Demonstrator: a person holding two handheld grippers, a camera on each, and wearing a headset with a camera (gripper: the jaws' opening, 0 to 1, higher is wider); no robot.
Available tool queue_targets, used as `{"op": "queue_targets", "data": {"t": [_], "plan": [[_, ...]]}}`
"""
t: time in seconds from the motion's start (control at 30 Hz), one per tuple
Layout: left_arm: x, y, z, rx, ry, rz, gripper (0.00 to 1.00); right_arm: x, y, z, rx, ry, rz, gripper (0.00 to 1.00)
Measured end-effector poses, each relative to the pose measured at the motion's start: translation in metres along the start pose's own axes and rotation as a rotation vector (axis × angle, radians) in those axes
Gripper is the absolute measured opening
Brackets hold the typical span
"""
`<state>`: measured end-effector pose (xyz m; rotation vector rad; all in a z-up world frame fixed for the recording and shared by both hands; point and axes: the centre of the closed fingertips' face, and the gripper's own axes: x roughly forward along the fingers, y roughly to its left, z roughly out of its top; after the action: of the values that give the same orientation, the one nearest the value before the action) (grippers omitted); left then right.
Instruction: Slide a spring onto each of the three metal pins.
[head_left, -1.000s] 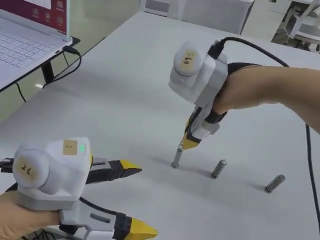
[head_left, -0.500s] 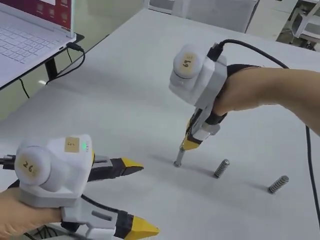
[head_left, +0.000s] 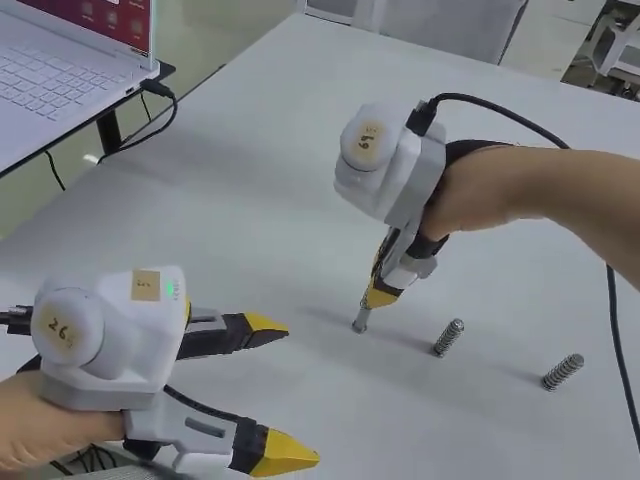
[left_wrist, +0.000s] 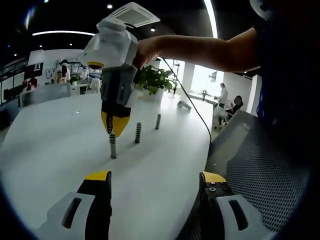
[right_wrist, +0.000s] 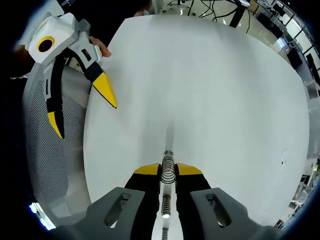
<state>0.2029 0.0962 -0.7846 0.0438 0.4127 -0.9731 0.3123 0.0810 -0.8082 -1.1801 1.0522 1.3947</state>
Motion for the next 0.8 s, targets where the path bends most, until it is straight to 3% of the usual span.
{"op": "queue_targets", "data": {"t": [0.8], "plan": [[-0.003,0.003,-0.001,0.001,0.003,0.002,0.66,0.032,0.005,-0.004,-0.007,0.028,0.014,0.09]]}}
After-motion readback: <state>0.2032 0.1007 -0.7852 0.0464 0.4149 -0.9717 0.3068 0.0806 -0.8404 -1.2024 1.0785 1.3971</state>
